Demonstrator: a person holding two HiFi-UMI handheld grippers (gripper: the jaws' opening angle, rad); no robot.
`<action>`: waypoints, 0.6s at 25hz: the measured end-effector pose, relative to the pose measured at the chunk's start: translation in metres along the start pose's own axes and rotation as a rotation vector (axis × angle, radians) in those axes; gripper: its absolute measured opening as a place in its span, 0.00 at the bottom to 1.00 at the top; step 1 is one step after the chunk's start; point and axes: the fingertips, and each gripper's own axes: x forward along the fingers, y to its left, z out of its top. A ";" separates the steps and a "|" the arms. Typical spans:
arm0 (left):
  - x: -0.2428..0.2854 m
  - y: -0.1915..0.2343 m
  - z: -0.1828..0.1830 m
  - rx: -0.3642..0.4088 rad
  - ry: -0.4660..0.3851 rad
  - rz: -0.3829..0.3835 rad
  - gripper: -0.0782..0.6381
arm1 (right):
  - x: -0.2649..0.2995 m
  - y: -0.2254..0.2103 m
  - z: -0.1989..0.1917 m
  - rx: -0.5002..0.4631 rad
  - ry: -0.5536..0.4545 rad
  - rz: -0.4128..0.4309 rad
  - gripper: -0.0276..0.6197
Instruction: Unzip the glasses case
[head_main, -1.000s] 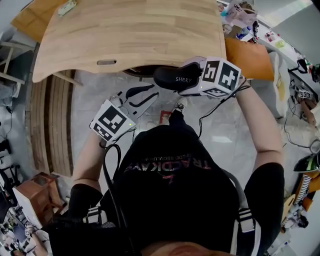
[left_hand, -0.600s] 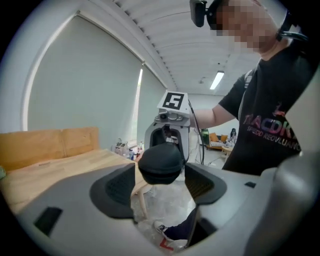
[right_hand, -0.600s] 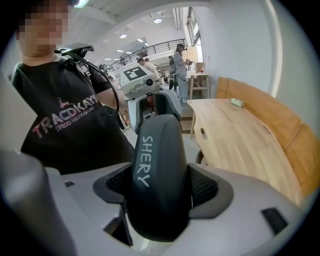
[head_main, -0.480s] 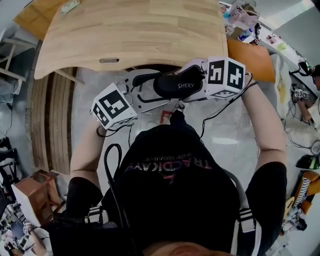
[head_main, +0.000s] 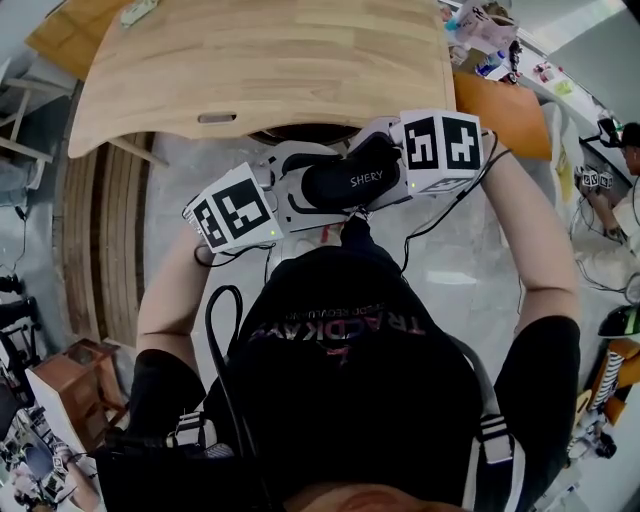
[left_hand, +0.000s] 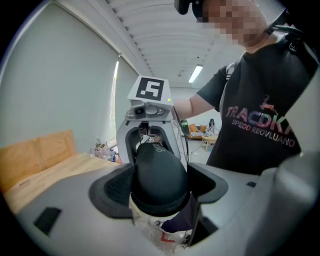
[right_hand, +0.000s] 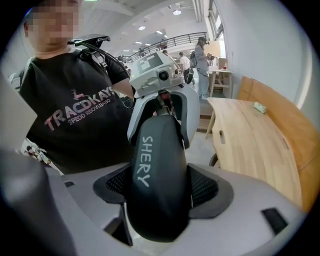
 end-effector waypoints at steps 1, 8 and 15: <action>0.002 0.000 0.000 0.003 0.006 -0.006 0.58 | 0.000 0.000 0.000 -0.002 -0.002 0.011 0.58; 0.005 -0.004 -0.003 0.008 0.040 0.001 0.60 | 0.004 0.002 0.003 0.008 0.003 0.026 0.58; -0.004 0.006 0.002 -0.033 -0.018 0.039 0.58 | -0.008 -0.008 0.009 0.008 -0.082 -0.052 0.59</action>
